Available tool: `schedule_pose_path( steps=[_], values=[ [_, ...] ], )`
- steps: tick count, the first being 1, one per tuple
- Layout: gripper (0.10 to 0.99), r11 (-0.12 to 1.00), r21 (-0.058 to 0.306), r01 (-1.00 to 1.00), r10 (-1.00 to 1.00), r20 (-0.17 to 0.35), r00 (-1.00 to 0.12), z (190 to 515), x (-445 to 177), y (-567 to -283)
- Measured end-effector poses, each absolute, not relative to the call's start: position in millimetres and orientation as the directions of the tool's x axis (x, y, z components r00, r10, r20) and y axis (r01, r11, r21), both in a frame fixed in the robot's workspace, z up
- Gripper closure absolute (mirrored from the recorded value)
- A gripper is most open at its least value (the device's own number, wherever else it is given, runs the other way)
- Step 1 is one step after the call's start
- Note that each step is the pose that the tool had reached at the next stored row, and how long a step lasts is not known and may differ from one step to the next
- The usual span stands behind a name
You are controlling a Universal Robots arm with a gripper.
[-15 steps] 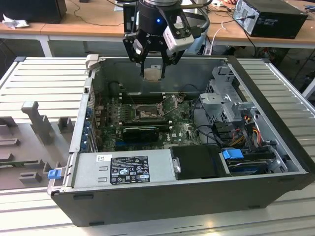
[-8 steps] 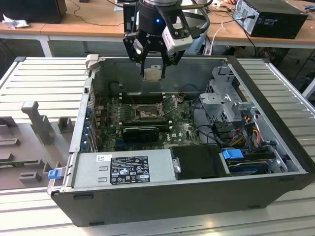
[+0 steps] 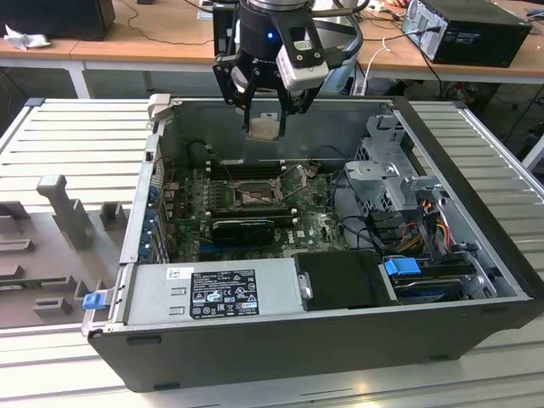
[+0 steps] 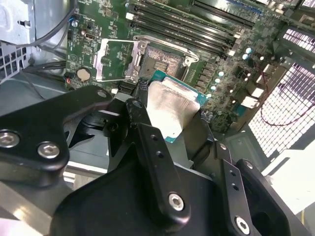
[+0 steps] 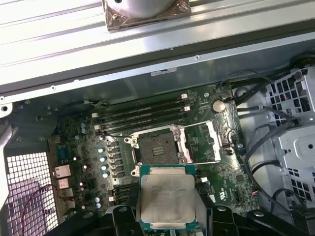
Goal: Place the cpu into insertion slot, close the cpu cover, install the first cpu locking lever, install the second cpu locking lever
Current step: 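Place the cpu into insertion slot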
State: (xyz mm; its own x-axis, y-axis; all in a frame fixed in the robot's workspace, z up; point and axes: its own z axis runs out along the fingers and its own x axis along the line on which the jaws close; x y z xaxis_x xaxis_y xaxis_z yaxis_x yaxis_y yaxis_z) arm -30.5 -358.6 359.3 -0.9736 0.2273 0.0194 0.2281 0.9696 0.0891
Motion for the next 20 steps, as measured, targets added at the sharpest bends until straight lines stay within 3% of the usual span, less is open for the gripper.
schedule_pose_path(
  steps=[20],
  values=[
    [0.557,0.902,0.089,0.423,0.423,0.019,-0.906,359.0,-30.5,-358.6]
  ],
)
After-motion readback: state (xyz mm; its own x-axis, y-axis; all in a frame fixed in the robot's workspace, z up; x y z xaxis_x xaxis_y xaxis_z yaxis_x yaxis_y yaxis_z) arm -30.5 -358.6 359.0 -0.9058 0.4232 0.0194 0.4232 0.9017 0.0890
